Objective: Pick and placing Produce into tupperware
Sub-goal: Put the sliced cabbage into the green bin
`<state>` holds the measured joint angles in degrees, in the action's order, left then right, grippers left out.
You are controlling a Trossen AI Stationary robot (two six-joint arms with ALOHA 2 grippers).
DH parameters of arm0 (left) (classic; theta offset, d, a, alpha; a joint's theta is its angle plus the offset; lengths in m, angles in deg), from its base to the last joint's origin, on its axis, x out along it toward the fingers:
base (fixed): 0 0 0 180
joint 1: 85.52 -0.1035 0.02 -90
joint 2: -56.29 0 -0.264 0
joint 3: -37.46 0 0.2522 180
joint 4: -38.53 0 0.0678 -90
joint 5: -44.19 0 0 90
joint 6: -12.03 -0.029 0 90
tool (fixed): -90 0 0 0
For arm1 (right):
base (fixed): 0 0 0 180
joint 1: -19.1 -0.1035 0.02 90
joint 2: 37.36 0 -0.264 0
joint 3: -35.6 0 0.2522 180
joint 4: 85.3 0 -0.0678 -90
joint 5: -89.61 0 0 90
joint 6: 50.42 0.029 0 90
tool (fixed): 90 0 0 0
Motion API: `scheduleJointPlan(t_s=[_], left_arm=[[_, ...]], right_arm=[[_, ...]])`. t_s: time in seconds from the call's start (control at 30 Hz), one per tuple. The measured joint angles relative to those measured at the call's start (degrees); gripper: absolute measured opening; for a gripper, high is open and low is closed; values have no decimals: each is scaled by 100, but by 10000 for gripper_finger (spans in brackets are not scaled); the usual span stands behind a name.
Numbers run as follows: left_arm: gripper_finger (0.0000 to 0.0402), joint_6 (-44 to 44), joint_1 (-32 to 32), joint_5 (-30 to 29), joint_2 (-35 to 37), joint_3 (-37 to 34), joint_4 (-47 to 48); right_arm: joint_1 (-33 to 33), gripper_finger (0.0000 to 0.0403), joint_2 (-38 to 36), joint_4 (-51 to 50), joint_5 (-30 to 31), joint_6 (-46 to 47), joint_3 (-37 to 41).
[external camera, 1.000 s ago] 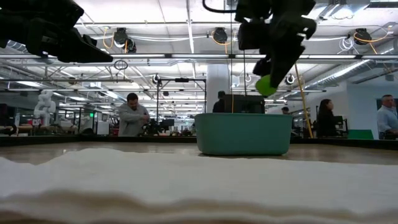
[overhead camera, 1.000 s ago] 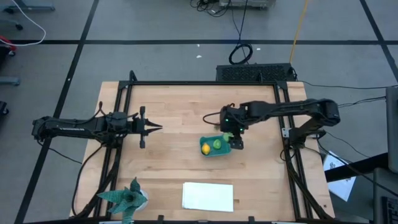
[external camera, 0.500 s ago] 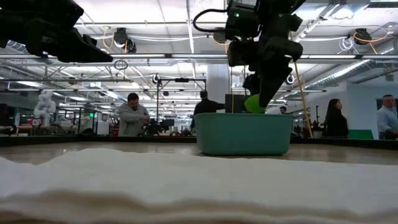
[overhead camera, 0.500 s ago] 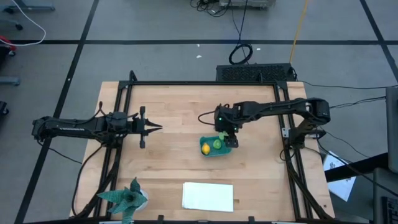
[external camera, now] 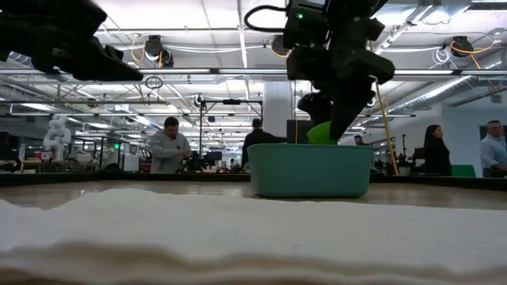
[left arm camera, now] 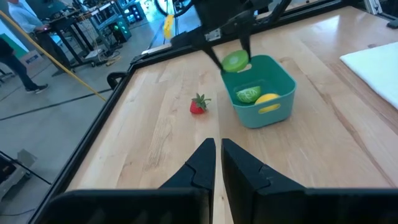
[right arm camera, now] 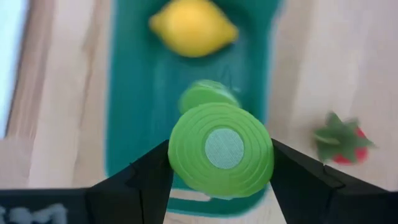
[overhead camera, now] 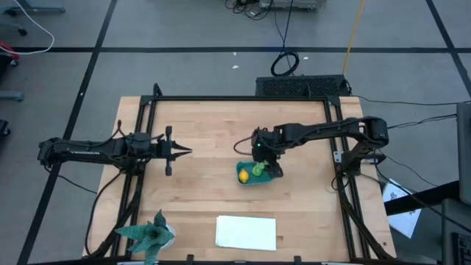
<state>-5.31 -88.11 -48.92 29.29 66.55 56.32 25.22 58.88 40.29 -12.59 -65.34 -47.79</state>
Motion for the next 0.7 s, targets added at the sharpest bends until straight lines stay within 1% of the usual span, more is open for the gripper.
scheduleJointPlan(t_s=[0.27, 0.53, 0.7], left_arm=[[31, 0, 0, -1, 2, 0, 55], [31, 0, 0, -1, 2, 0, 54], [31, 0, 0, -1, -1, 0, 53]], right_arm=[[-214, 224, -2, 205, 0, -958, 0], [-195, 224, -2, 278, -11, -983, 2], [-189, 224, -2, 336, -152, -972, 2]])
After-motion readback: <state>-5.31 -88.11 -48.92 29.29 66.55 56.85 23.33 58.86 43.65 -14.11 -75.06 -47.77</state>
